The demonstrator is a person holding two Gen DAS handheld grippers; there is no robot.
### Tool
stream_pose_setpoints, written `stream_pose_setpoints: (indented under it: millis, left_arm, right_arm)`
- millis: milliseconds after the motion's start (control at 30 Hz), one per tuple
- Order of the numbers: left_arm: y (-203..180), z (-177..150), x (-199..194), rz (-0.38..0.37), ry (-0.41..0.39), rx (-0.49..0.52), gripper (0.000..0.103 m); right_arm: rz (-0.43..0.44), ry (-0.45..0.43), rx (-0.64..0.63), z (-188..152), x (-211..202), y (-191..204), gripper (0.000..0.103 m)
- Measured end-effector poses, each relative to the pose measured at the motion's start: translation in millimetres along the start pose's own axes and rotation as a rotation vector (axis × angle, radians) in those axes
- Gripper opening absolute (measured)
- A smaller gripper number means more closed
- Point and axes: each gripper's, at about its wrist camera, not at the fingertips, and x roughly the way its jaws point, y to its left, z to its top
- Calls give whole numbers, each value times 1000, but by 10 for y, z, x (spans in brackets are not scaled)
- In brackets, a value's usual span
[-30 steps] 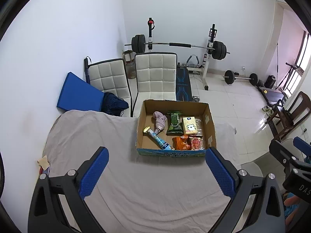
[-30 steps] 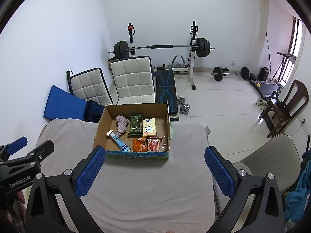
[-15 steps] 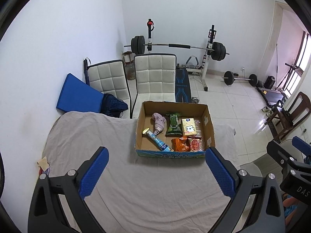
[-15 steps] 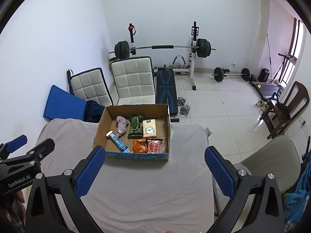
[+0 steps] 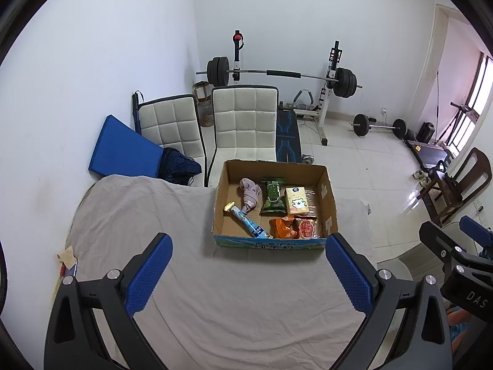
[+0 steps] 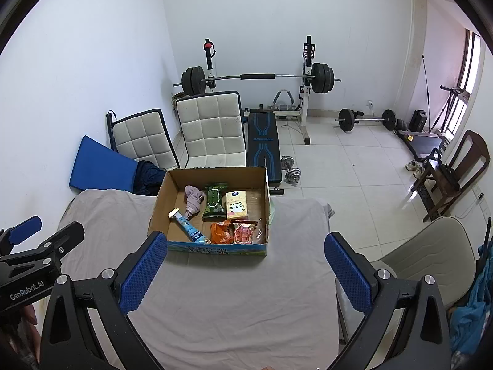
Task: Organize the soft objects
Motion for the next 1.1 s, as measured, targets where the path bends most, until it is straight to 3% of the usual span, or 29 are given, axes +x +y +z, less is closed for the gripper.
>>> stream_pose_setpoints:
  millis: [1100]
  left_arm:
    - [35,-14,-101,-3,-6,-10,102]
  right_arm:
    - [9,-17,-11,74,-179,-20,103]
